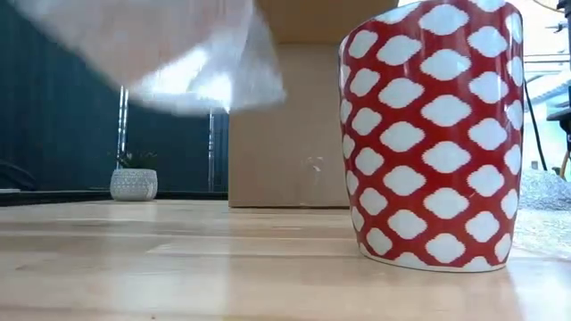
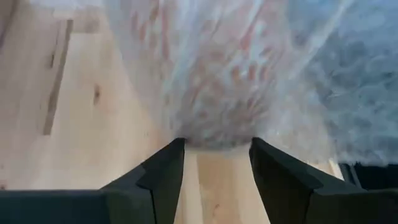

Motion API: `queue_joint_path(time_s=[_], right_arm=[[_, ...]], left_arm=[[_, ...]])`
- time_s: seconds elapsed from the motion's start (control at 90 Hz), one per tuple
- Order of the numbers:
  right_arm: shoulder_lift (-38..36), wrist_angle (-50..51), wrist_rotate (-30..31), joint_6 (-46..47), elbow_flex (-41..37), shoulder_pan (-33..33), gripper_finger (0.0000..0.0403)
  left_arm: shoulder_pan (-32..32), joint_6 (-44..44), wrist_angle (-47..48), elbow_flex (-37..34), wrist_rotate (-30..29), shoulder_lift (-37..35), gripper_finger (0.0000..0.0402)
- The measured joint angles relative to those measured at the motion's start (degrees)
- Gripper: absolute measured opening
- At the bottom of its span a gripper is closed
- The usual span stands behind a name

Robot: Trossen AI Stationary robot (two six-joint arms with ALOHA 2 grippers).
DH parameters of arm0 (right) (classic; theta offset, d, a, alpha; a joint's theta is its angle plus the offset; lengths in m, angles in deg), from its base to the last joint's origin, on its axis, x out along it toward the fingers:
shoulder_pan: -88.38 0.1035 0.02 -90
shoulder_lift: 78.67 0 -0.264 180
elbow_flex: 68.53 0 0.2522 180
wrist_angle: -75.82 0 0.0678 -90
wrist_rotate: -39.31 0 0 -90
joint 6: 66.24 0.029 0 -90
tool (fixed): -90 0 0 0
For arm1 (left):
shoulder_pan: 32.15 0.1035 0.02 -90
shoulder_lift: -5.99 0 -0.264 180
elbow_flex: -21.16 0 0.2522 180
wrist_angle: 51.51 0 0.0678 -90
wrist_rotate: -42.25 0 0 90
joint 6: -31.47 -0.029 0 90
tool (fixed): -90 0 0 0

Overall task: Wrap mug
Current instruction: Put the wrapped yellow mug into the box

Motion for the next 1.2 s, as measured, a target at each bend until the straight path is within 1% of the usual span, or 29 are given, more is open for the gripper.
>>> queue_joint_path(time_s=[0.144, 0.233, 0.3, 0.567, 0.689, 0.789, 0.944, 1.111, 1.2], right_arm=[[-7.6, -1.7, 0.6, -0.1, 0.2, 1.6, 0.0015], [-10.9, -2.7, 0.7, 0.6, 0.4, 2.0, 0.0015], [-12.5, -2.9, 1.7, 0.2, 0.2, 2.5, 0.0015], [-19.6, -5.2, 9.2, -5.9, 0.3, 3.4, 0.0015], [-21.1, -7.6, 9.9, -9.7, 0.2, 2.1, 0.0015], [-23.1, -10.4, 11.1, -12.7, 0.3, 0.6, 0.0015], [-24.7, -8.6, 14.3, -13.6, 0.3, -4.1, 0.0015], [-25.9, -6.0, 14.1, -13.4, 0.3, -11.5, 0.0015], [-26.1, -2.8, 13.9, -12.3, 0.3, -16.8, 0.0015]], left_arm=[[0.0, -1.5, 0.2, -0.1, -2.0, -1.3, 0.0171], [0.0, -1.6, 0.3, -0.1, -2.2, -1.8, 0.0171], [0.0, -1.6, 0.1, -0.1, -2.2, -2.0, 0.0171], [0.1, -1.1, -0.4, -0.1, -3.5, -1.9, 0.0171], [0.1, -1.0, -0.7, -0.1, -4.5, -1.9, 0.0171], [0.1, -1.0, -0.7, -0.1, -5.8, -1.9, 0.0171], [0.1, -1.0, -0.8, -0.1, -7.2, -1.9, 0.0171], [0.2, -1.0, -1.0, -0.1, -9.3, -1.9, 0.0171], [0.9, -1.0, -0.9, -0.1, -9.9, -1.9, 0.0171]])
